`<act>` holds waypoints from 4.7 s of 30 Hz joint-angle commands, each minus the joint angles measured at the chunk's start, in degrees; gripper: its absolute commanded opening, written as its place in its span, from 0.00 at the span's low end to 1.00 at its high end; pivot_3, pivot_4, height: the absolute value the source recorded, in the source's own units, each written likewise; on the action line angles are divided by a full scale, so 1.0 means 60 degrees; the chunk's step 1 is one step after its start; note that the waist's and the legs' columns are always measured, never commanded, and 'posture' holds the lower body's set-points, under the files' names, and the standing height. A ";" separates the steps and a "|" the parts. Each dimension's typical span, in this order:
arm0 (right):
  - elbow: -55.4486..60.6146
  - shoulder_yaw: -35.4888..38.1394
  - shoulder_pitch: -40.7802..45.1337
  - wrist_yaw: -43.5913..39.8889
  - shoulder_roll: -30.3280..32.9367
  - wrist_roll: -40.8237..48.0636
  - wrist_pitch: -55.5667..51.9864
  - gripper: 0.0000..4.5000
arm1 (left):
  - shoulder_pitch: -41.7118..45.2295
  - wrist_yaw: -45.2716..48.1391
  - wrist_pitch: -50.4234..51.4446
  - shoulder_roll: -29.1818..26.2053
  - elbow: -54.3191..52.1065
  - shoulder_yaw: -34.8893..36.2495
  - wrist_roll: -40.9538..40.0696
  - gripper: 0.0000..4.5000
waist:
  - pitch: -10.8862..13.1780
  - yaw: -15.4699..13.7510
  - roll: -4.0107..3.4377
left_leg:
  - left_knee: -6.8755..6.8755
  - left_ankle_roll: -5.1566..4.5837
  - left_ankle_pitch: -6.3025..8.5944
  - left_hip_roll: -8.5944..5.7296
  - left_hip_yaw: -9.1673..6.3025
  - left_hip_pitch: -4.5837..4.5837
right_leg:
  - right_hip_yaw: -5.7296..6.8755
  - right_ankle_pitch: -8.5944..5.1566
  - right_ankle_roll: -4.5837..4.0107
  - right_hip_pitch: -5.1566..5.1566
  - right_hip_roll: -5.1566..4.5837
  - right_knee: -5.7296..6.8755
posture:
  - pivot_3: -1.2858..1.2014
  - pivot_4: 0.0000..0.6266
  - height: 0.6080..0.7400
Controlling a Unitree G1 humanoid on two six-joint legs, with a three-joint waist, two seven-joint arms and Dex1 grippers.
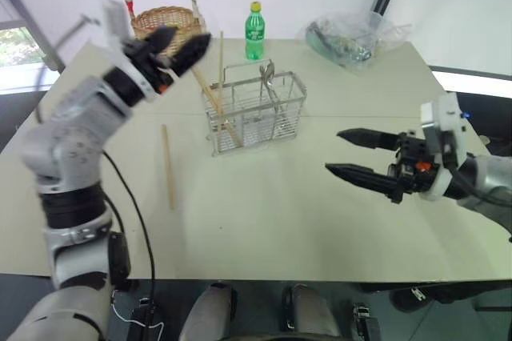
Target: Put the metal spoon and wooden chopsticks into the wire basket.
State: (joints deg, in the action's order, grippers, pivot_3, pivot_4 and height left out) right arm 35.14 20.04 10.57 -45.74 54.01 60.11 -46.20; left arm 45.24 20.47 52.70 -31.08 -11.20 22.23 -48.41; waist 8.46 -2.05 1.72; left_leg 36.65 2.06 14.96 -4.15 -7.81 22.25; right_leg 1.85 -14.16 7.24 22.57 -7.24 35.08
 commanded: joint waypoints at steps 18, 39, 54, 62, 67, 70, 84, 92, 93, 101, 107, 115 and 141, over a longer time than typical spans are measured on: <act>-0.0033 -0.1103 0.0125 -0.1300 -0.0203 -0.1290 0.1066 0.81 | -0.0147 -0.3817 0.4204 0.0083 0.3127 -0.0902 0.2804 0.99 | -0.0002 -0.0043 0.0021 | -0.0007 0.0012 0.0001 -0.0004 0.0002 -0.0005 | -0.0010 0.0000 0.0000 0.0007 -0.0002 0.0005 | 0.52 0.24 0.50; 0.0856 -0.0715 -0.0620 -0.0227 -0.0536 -0.0966 0.1022 0.81 | 0.3006 -0.2249 -0.0363 0.0712 1.1190 -0.1645 0.5382 0.10 | -0.0007 -0.0049 0.0027 | -0.0031 0.0019 -0.0006 -0.0015 0.0010 0.0003 | 0.0002 0.0003 0.0007 0.0026 -0.0025 0.0007 | 0.52 0.24 0.50; 0.0442 -0.0581 0.0180 -0.0066 -0.0643 -0.0801 0.1137 0.81 | 0.2789 -0.1794 -0.1343 0.0218 1.0216 -0.1829 0.6121 0.00 | -0.0006 -0.0018 0.0031 | -0.0031 0.0020 -0.0007 -0.0014 0.0009 0.0004 | 0.0003 0.0006 0.0011 0.0030 -0.0023 0.0014 | 0.52 0.24 0.50; -0.0059 -0.0077 0.0727 0.0217 -0.0604 -0.0459 0.1022 0.81 | 0.2087 -0.1792 -0.2655 -0.0544 0.7530 -0.0755 0.5766 0.00 | -0.0005 -0.0013 0.0030 | -0.0032 0.0021 -0.0008 -0.0012 0.0006 0.0009 | 0.0000 0.0008 0.0007 0.0037 -0.0027 0.0013 | 0.52 0.24 0.50; -0.0219 0.0196 0.0867 0.0323 -0.0493 -0.0116 0.0849 0.81 | 0.2043 -0.1606 -0.3479 -0.0404 0.5499 0.0654 0.4562 0.00 | -0.0005 -0.0038 0.0030 | -0.0029 0.0021 -0.0008 -0.0011 0.0005 0.0010 | 0.0000 0.0008 0.0007 0.0035 -0.0029 0.0011 | 0.52 0.24 0.50; -0.0329 0.0272 0.0948 0.0386 -0.0415 -0.0038 0.0776 0.81 | 0.2322 -0.1113 -0.3213 -0.0104 0.4043 0.1067 0.3318 0.00 | -0.0005 -0.0043 0.0031 | -0.0019 0.0021 -0.0008 -0.0015 0.0002 0.0012 | 0.0002 0.0009 0.0006 0.0026 -0.0034 0.0010 | 0.52 0.24 0.50; -0.0567 0.0308 0.1353 0.1122 -0.0480 0.0054 0.0480 0.81 | 0.1525 -0.0034 -0.2538 0.1435 0.0837 -0.0756 0.1319 0.00 | -0.0011 -0.0005 0.0000 | 0.0036 0.0007 -0.0001 -0.0008 0.0013 0.0006 | -0.0002 0.0009 0.0007 -0.0003 -0.0013 0.0016 | 0.52 0.24 0.50; -0.0421 0.0458 0.1150 0.1372 -0.0476 0.0124 0.0485 0.81 | 0.1612 0.0227 -0.4115 0.1945 0.2199 -0.1282 0.2326 0.00 | -0.0010 -0.0035 0.0002 | 0.0038 0.0004 0.0000 -0.0009 0.0011 0.0016 | -0.0003 0.0008 0.0004 -0.0001 -0.0011 0.0006 | 0.52 0.24 0.50; -0.0402 0.0487 0.1120 0.1393 -0.0469 0.0137 0.0487 0.81 | 0.1806 0.0254 -0.4176 0.1904 0.2361 -0.1234 0.2319 0.00 | -0.0008 -0.0036 0.0004 | 0.0038 0.0003 0.0001 -0.0009 0.0010 0.0018 | -0.0003 0.0008 0.0004 -0.0001 -0.0011 0.0006 | 0.52 0.24 0.50; -0.0278 0.0583 0.0835 0.1541 -0.0527 0.0100 0.0596 0.81 | 0.3643 0.0772 -0.4000 0.0998 0.3371 -0.0724 0.1865 0.00 | -0.0005 -0.0010 0.0005 | 0.0038 -0.0004 0.0005 -0.0010 0.0010 0.0020 | -0.0001 0.0008 0.0006 0.0006 -0.0010 0.0007 | 0.52 0.24 0.50; -0.0206 0.0644 0.0717 0.1587 -0.0545 0.0105 0.0635 0.81 | 0.4055 0.1197 -0.4665 0.1284 0.4088 -0.1008 0.2188 0.00 | -0.0006 -0.0036 0.0005 | 0.0041 -0.0004 0.0005 -0.0011 0.0007 0.0017 | 0.0000 0.0008 0.0007 -0.0005 -0.0007 0.0005 | 0.52 0.24 0.50; -0.0105 0.0806 0.0736 0.1720 -0.0426 0.0386 0.0467 0.81 | 0.3215 0.1602 -0.6381 0.2397 0.4863 -0.1552 0.3022 0.00 | -0.0005 -0.0015 0.0006 | 0.0043 -0.0004 0.0005 -0.0010 0.0005 0.0018 | -0.0001 0.0008 0.0007 -0.0004 -0.0007 0.0006 | 0.52 0.24 0.50; -0.1087 -0.0350 0.0748 0.0573 -0.0205 -0.1499 0.1454 0.81 | -0.0672 0.4423 -0.2723 -0.1815 0.0552 -0.1701 0.2086 0.98 | 0.0009 0.0306 -0.0024 | 0.0026 -0.0008 0.0007 0.0006 0.0006 0.0015 | -0.0006 0.0006 0.0001 0.0012 0.0013 0.0012 | 0.52 0.24 0.50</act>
State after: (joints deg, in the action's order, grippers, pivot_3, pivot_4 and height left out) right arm 28.89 18.46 14.43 -40.43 52.19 53.80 -40.12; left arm 42.37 41.20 35.51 -37.04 -3.91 11.41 -35.70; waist 8.51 -0.22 1.58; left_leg 36.77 2.01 15.00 -4.10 -7.76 22.32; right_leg 1.79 -14.13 7.23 22.66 -7.15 35.14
